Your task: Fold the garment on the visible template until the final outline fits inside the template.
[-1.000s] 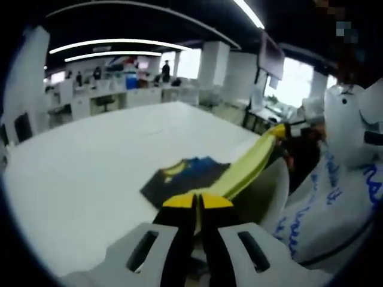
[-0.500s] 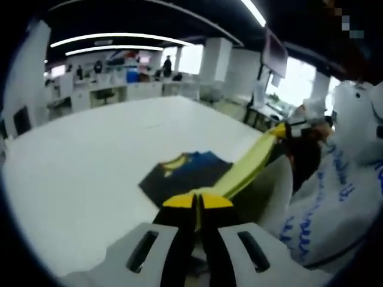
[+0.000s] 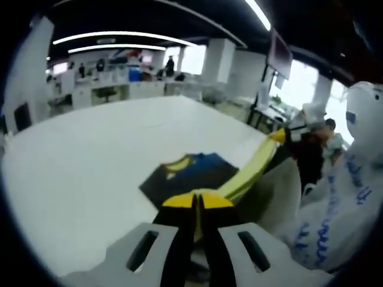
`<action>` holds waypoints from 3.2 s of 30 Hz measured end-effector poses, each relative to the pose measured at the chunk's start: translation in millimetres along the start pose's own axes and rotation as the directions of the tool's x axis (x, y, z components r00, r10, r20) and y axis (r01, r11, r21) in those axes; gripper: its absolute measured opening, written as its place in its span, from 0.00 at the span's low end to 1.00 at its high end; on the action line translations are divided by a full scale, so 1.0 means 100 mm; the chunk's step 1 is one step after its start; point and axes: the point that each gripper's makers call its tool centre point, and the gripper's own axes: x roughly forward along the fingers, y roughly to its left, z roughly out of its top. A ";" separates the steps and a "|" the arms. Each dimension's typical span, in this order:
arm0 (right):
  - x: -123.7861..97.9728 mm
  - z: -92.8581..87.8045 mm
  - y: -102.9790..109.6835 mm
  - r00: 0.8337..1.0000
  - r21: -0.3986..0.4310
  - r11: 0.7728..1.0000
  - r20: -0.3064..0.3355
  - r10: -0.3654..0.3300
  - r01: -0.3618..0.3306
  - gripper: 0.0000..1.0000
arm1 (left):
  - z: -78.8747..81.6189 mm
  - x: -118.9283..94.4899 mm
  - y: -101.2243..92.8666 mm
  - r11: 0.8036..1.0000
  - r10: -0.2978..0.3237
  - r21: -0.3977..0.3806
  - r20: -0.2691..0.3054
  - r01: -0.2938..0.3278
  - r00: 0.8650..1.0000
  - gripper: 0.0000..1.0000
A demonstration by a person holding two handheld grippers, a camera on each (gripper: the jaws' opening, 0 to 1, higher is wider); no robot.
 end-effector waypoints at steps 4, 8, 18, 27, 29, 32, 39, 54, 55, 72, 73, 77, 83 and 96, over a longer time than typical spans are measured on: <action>0.09 0.00 -0.02 1.000 0.004 1.000 0.000 0.009 -0.009 0.02 | 0.00 0.08 0.07 1.000 0.005 -0.003 0.009 -0.005 1.000 0.00; 0.21 0.00 -0.01 1.000 -0.005 1.000 -0.005 0.021 -0.021 0.02 | -0.05 0.17 0.17 1.000 0.015 0.011 -0.013 -0.015 1.000 0.00; 0.44 0.03 -0.10 1.000 -0.014 1.000 0.007 0.003 -0.002 0.02 | -0.04 0.33 0.33 0.998 0.033 0.046 -0.009 -0.033 0.999 0.00; 0.74 0.13 -0.10 0.999 -0.033 0.998 0.009 0.048 -0.048 0.02 | -0.06 0.54 0.53 0.994 0.056 0.099 -0.053 -0.051 0.997 0.00; 0.78 0.12 -0.12 0.999 -0.037 0.998 0.001 0.048 -0.048 0.02 | -0.05 0.56 0.57 0.994 0.058 0.096 -0.043 -0.053 0.997 0.00; 0.82 0.12 -0.12 0.999 -0.046 0.998 0.000 0.046 -0.046 0.02 | -0.03 0.60 0.61 0.994 0.062 0.095 -0.034 -0.059 0.997 0.00; 0.91 0.20 -0.14 0.999 -0.060 0.997 0.020 0.041 -0.040 0.02 | -0.06 0.73 0.76 0.993 0.104 0.067 -0.017 -0.102 0.994 0.00; 1.14 0.24 -0.14 0.999 -0.098 0.995 0.004 0.038 -0.038 0.02 | -0.12 0.88 0.98 0.991 0.127 0.038 -0.026 -0.126 0.992 0.00; 1.15 0.23 -0.14 0.999 -0.097 0.995 0.004 0.039 -0.038 0.02 | -0.12 0.89 1.00 0.991 0.130 0.034 -0.024 -0.129 0.991 0.00; 1.42 0.06 -0.20 0.999 -0.088 0.996 -0.029 0.027 -0.030 0.02 | -0.26 1.15 1.18 0.988 0.151 0.051 -0.063 -0.148 0.987 0.00; 1.43 0.06 -0.20 0.999 -0.089 0.996 -0.029 0.025 -0.028 0.02 | -0.26 1.16 1.18 0.988 0.152 0.047 -0.059 -0.149 0.987 0.00; 1.51 0.05 -0.22 0.999 -0.091 0.995 -0.034 0.030 -0.033 0.02 | -0.31 1.22 1.22 0.987 0.158 0.044 -0.068 -0.155 0.985 0.00; 1.61 -0.01 -0.23 0.998 -0.102 0.994 -0.059 0.036 -0.042 0.02 | -0.33 1.31 1.27 0.988 0.154 0.028 -0.078 -0.152 0.985 0.00; 1.84 -0.08 -0.25 0.994 -0.091 0.994 -0.090 0.057 -0.065 0.02 | -0.41 1.45 1.37 0.989 0.138 -0.047 -0.098 -0.143 0.986 0.00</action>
